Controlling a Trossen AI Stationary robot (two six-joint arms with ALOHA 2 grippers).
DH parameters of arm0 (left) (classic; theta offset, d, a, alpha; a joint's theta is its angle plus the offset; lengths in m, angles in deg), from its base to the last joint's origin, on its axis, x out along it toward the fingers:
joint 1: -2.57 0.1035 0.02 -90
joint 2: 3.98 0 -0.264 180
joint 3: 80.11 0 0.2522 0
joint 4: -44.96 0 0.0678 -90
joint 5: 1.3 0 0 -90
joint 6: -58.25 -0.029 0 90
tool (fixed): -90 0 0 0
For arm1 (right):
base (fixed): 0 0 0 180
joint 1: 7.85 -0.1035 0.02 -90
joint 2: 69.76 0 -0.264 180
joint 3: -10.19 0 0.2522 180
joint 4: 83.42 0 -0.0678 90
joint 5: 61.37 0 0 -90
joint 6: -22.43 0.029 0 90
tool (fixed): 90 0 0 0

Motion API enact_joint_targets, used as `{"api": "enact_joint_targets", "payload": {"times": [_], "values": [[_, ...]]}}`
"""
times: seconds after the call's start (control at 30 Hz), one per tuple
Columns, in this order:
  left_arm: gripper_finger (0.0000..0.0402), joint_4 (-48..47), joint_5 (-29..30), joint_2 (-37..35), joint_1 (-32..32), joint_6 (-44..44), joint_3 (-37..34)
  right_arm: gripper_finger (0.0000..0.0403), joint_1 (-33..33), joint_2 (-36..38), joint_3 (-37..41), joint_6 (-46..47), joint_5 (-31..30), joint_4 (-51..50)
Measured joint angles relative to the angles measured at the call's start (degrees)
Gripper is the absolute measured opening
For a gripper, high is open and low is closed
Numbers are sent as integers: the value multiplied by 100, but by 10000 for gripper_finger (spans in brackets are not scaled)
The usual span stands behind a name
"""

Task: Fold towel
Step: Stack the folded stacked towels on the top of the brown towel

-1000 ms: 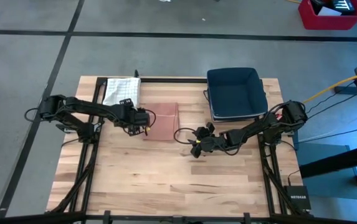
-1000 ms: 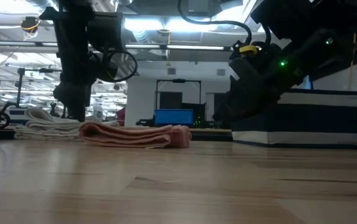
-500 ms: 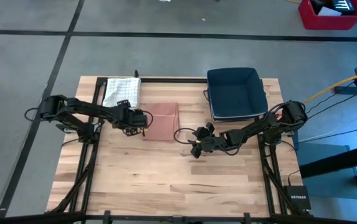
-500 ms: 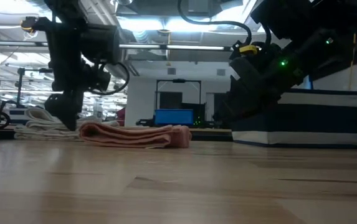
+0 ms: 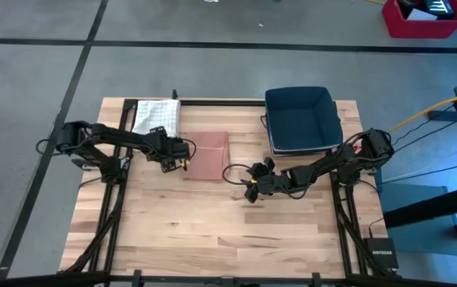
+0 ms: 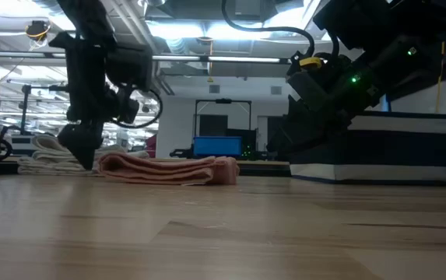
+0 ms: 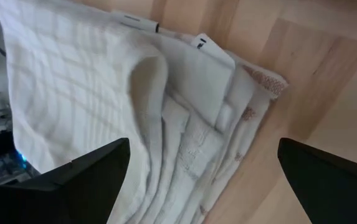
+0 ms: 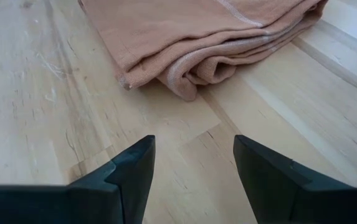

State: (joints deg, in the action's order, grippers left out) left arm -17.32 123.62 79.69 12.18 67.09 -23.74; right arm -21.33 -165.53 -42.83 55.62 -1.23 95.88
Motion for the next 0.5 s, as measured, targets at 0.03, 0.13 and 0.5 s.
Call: {"api": "enact_joint_targets", "payload": {"times": [0.03, 0.13, 0.5], "values": [[398, 2, 1, 57, -2, -2, 0, 221, 0, 0, 0, 0, 3, 0], [398, 11, 2, 265, -7, 0, 0, 221, 0, 0, 0, 0, 5, -2], [398, 231, 694, 681, 82, 193, 2, 221, 0, 0, 0, 105, 5, -105]]}}
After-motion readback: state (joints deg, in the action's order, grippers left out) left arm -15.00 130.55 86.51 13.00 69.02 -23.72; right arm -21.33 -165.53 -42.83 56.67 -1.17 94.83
